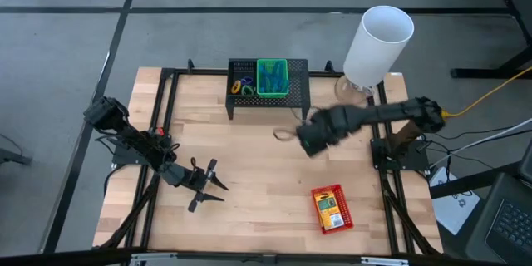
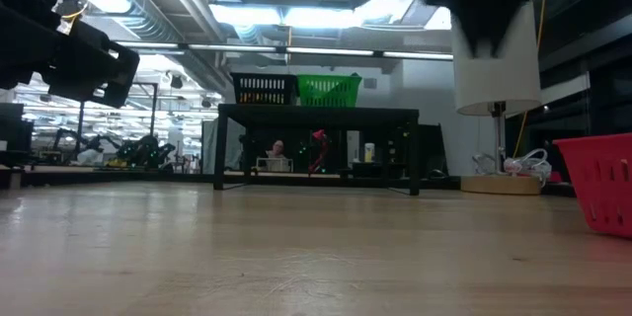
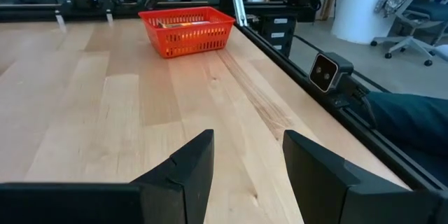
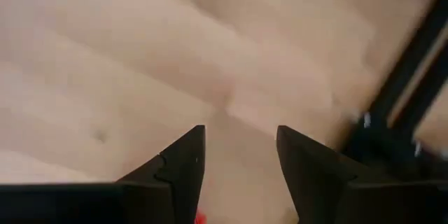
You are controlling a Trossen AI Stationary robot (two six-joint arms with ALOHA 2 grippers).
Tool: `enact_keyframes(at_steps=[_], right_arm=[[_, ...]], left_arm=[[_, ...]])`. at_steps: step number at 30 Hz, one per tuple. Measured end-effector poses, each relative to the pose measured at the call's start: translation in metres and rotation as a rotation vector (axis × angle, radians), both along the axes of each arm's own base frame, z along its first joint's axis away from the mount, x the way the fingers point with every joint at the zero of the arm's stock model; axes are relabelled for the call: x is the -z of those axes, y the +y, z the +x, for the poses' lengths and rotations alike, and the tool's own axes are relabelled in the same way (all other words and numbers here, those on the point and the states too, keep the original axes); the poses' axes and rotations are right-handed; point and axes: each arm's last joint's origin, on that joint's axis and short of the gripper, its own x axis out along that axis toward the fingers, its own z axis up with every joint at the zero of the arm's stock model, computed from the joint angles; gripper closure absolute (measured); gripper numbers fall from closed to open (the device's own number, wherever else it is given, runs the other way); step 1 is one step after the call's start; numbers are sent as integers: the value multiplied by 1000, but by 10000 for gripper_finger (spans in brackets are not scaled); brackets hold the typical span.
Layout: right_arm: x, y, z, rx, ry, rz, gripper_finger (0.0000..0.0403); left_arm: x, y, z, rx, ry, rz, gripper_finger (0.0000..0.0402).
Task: Pick & Place Office Desk Supplies
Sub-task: Put the red basket on the shelf
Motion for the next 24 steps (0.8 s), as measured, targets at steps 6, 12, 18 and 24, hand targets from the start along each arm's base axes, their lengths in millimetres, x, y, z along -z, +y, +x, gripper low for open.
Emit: enact_keyframes(at_steps=[6,12,18,24], right_arm=[[33,56,-49,109,-17,37,224],[61,101,-81,203,-151,85,224],[86,133,-101,272,-182,136,224],[105,155,-108,305,-200,180,224]], left_arm=[[0,0,0,0,-2,3,233],[0,0,0,-2,-4,7,233],[0,0,0,-7,-5,7,233],[0,0,0,-8,-5,8,233]])
